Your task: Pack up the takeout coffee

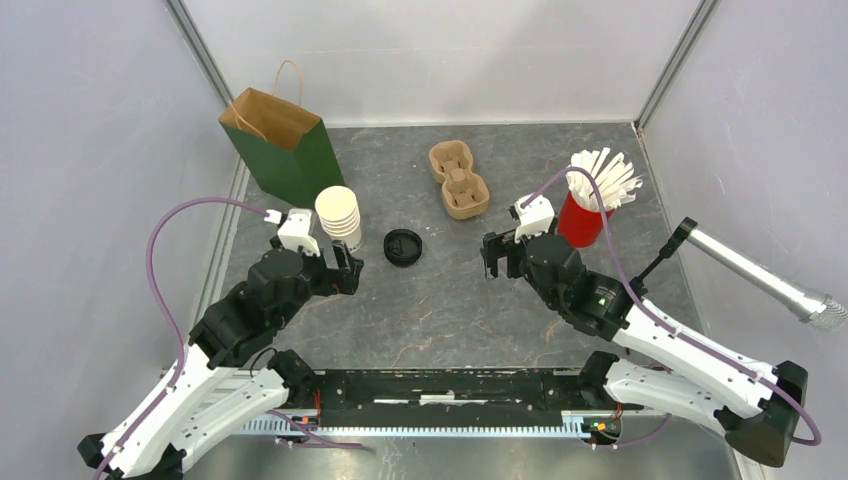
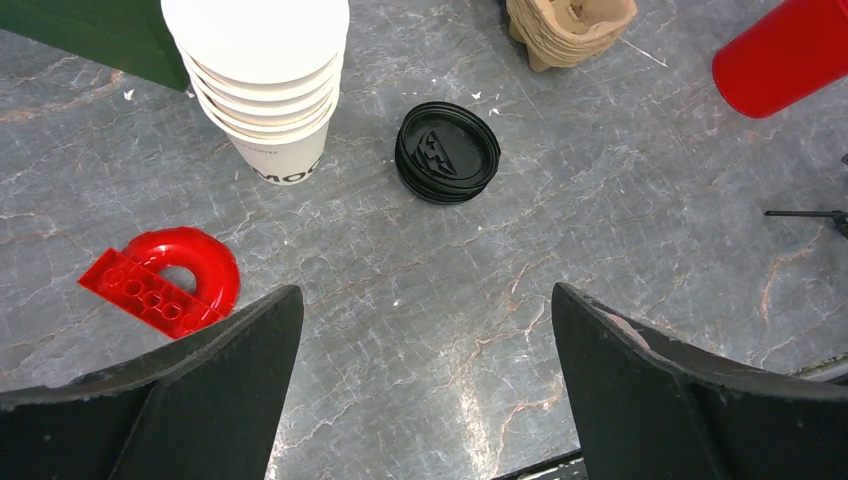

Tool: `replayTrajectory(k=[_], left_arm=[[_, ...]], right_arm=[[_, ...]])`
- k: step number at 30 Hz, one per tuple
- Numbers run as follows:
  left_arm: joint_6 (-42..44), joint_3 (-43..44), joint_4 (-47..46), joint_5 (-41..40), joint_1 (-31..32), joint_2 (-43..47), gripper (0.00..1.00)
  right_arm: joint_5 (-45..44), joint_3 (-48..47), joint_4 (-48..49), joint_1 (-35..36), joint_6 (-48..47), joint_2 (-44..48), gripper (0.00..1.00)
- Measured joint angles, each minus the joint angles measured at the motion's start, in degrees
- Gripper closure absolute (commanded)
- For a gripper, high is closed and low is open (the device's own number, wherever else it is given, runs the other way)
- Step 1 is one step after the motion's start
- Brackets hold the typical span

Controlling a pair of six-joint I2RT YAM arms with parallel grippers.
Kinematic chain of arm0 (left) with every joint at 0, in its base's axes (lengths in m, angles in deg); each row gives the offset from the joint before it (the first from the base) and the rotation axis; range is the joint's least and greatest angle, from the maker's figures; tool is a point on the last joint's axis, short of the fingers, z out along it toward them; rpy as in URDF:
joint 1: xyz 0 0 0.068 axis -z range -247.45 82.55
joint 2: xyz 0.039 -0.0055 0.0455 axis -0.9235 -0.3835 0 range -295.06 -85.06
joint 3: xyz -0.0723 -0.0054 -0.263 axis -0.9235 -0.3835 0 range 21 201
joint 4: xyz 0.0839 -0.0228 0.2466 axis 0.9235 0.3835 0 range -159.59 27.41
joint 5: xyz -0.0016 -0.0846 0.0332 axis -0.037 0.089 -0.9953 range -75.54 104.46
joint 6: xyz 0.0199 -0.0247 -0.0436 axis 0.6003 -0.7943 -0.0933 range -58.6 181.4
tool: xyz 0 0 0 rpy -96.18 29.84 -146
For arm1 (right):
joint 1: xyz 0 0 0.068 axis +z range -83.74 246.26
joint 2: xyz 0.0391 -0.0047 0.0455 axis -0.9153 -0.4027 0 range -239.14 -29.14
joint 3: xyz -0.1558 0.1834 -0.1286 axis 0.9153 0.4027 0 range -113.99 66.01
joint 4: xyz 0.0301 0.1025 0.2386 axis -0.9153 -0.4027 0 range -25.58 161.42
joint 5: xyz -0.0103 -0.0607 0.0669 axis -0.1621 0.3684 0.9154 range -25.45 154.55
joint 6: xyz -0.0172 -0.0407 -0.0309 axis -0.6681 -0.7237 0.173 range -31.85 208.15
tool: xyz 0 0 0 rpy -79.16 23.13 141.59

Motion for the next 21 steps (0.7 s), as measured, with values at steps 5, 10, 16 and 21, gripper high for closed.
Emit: replayTrajectory(k=[5, 10, 16, 21], left_arm=[[0.15, 0.0, 0.02, -0.87, 0.0, 0.09, 0.0], [0.09, 0.0, 0.02, -2.95, 0.0, 0.0, 0.0], [-1.05, 1.2, 1.73, -9.81, 0.0, -4.07, 0.05], [-1.31, 7.28, 2.8, -14.29, -3.13, -14.05, 0.2]], right_arm=[[1.44, 0.9, 0.9, 0.0, -0.2, 0.22, 0.02], [3.02, 2.78, 2.19, 0.0, -0.9, 1.81, 0.02], [6.67, 4.92, 4.02, 0.0, -2.58, 4.55, 0.02], [10.88, 5.49, 5.05, 0.0, -3.28, 5.49, 0.02]])
